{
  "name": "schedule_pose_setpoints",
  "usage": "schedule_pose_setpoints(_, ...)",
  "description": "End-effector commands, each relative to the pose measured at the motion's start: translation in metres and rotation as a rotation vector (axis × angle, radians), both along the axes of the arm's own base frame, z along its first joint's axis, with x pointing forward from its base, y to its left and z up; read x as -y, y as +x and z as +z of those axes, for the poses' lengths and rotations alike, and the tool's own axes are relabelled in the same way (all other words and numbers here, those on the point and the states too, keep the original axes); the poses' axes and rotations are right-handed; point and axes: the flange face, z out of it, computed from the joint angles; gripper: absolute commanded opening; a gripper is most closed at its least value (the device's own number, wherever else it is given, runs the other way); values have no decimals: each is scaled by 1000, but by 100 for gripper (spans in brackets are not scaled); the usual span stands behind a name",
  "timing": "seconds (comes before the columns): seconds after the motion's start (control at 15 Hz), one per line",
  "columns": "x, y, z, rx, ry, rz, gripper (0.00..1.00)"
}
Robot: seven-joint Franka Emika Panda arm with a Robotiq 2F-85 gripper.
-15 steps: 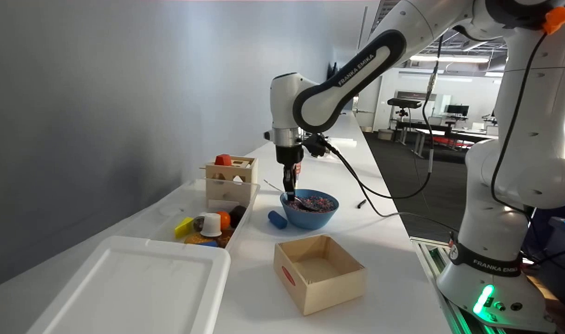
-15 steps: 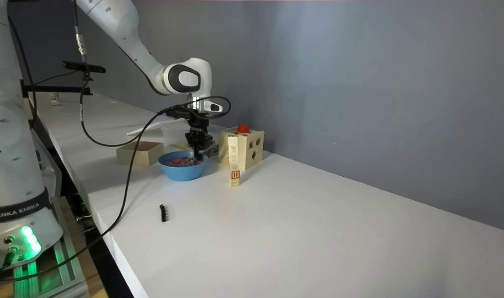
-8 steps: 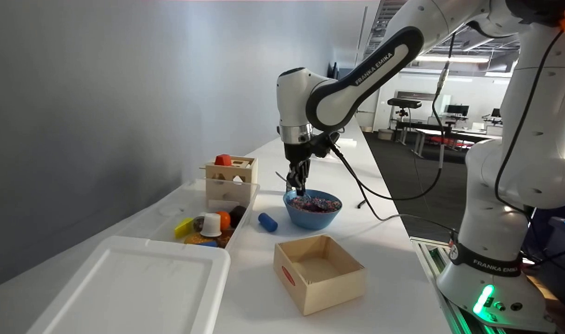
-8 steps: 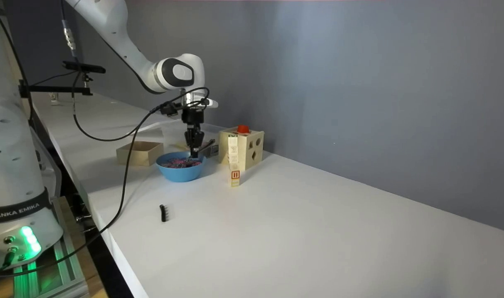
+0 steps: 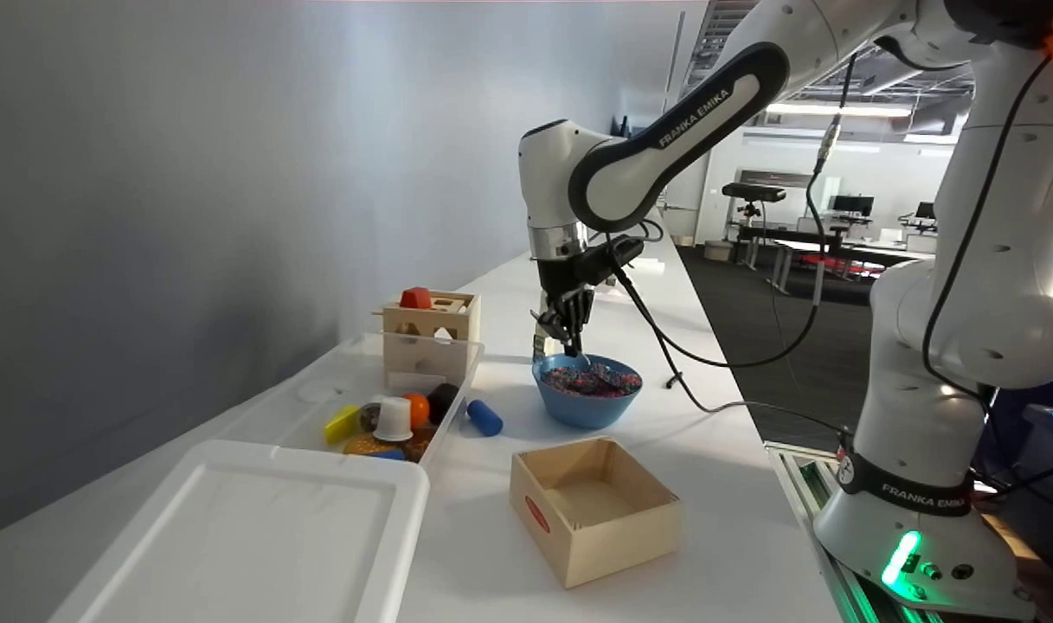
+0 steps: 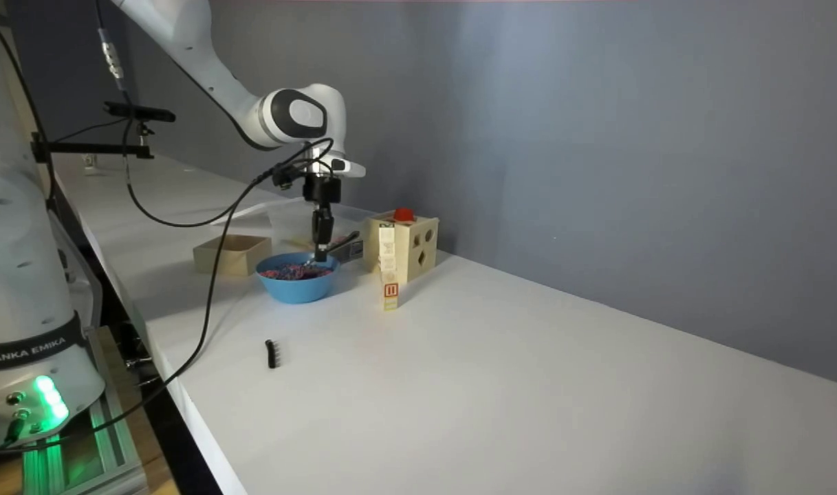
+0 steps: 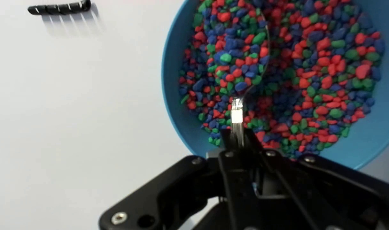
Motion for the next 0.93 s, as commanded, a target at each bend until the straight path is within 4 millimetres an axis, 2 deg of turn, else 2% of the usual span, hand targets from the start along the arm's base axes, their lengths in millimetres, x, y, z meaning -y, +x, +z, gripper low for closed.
schedule_pose_setpoints(0.0, 21, 11, 14, -9, 28, -117, 3)
schedule_pose_setpoints(0.4, 32, 41, 30, 16, 59, -224, 3)
schedule_pose_setpoints(0.47, 31, 28, 27, 29, 41, -179, 11)
schedule_pose_setpoints(0.73, 32, 38, 26, 26, 46, -196, 11)
schedule_pose_setpoints(0.8, 32, 38, 26, 25, 46, -198, 3)
schedule_pose_setpoints(0.87, 33, 36, 26, 12, 30, -205, 3)
